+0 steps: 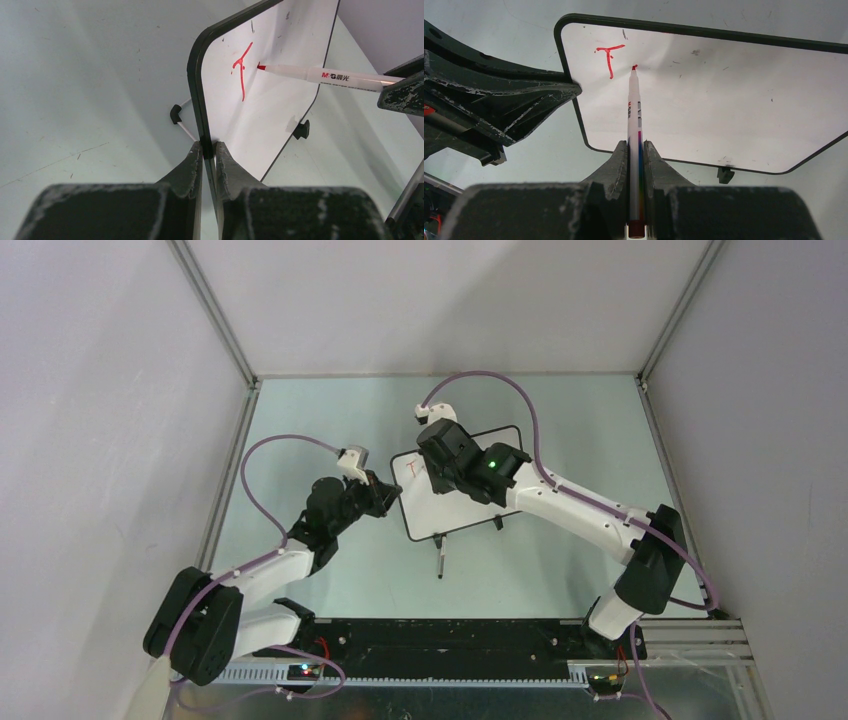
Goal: Write a sentence on the whiteboard
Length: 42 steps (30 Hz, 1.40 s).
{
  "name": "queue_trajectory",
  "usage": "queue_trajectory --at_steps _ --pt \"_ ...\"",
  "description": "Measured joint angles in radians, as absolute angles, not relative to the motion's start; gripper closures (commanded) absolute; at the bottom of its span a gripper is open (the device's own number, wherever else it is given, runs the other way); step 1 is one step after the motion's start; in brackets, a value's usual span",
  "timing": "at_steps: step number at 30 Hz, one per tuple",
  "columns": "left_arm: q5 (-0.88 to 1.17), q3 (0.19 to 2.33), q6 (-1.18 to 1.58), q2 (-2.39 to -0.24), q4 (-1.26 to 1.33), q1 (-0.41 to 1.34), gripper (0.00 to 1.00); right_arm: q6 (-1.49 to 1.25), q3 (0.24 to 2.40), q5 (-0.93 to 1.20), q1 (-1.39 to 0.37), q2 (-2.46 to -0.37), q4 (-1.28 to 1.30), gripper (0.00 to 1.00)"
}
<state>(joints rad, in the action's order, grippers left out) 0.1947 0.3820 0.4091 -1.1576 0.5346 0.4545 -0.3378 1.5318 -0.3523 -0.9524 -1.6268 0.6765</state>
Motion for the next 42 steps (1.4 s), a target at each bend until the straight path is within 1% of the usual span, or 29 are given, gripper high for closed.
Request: queue_trajectory --at_steps 42 --pt "0.186 0.382 0.408 -1.151 0.524 0.456 0.91 -0.335 1.507 -0.328 -0.957 -1.626 0.675 1.0"
